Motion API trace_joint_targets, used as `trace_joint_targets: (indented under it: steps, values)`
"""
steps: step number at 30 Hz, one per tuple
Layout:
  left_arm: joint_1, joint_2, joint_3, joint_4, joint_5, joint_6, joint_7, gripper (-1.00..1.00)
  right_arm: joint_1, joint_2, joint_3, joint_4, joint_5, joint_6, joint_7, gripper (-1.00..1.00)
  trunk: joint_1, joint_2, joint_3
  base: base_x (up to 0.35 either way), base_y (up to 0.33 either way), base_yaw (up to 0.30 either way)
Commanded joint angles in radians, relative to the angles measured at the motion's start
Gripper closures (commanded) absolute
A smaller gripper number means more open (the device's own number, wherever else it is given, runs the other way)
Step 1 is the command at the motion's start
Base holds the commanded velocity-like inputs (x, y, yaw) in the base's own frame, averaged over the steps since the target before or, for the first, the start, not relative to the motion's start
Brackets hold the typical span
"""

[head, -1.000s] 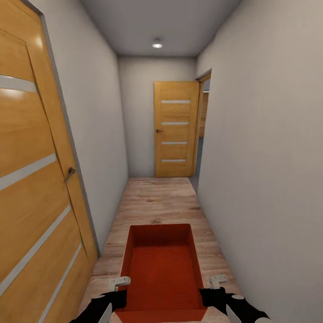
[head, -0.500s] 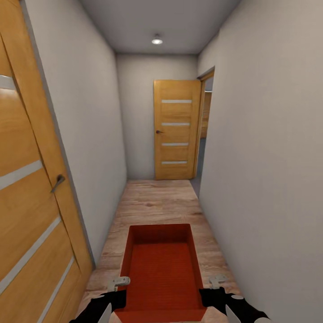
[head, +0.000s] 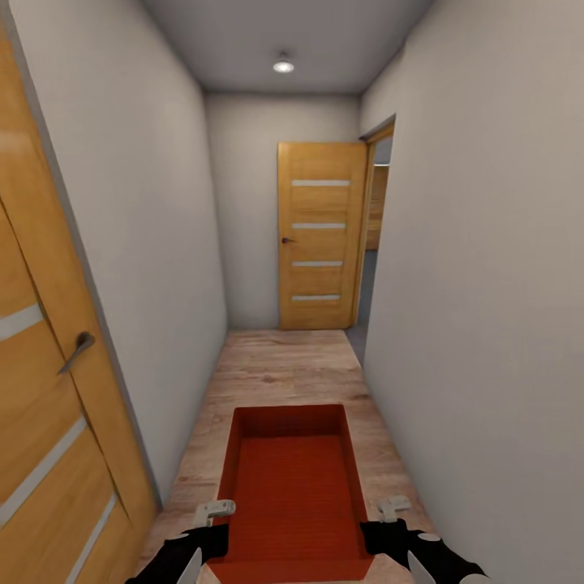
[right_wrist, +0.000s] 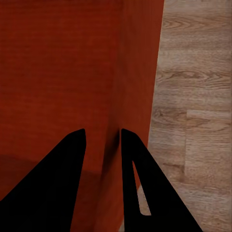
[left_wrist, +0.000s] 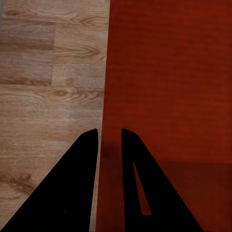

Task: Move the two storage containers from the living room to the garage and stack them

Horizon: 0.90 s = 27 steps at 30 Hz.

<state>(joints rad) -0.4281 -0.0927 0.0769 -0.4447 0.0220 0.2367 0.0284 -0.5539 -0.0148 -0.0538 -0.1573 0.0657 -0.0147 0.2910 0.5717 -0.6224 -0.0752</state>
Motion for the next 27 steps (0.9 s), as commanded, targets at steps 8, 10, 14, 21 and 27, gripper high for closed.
trace_joint_targets:
  steps: [8,10,14,21,27]
  values:
    - [0.000,0.028,-0.003,0.002,-0.027,0.006,0.033,1.00,-0.001,-0.004,0.005,-0.013,0.003,-0.001,0.002,1.00,0.001,-0.002,-0.002,0.329,0.000,0.000]
    - [0.000,0.028,-0.003,0.002,-0.028,0.006,0.033,1.00,-0.001,-0.004,0.004,-0.013,0.002,-0.001,0.001,1.00,0.001,-0.002,-0.002,0.329,0.000,0.000]
    - [0.000,0.029,-0.003,0.001,-0.027,0.006,0.033,1.00,-0.001,-0.004,0.004,-0.013,0.002,-0.001,0.001,1.00,0.001,-0.002,-0.002,0.329,0.000,0.000]
    - [0.000,0.028,0.000,0.002,-0.027,0.006,0.032,1.00,-0.001,-0.004,0.004,-0.013,0.003,-0.001,-0.001,1.00,0.001,-0.002,-0.002,0.329,0.000,0.000]
    - [0.000,0.028,0.000,0.002,-0.027,0.006,0.032,1.00,-0.001,-0.004,0.004,-0.013,0.002,-0.001,0.000,1.00,0.001,-0.002,-0.002,0.329,0.000,0.000]
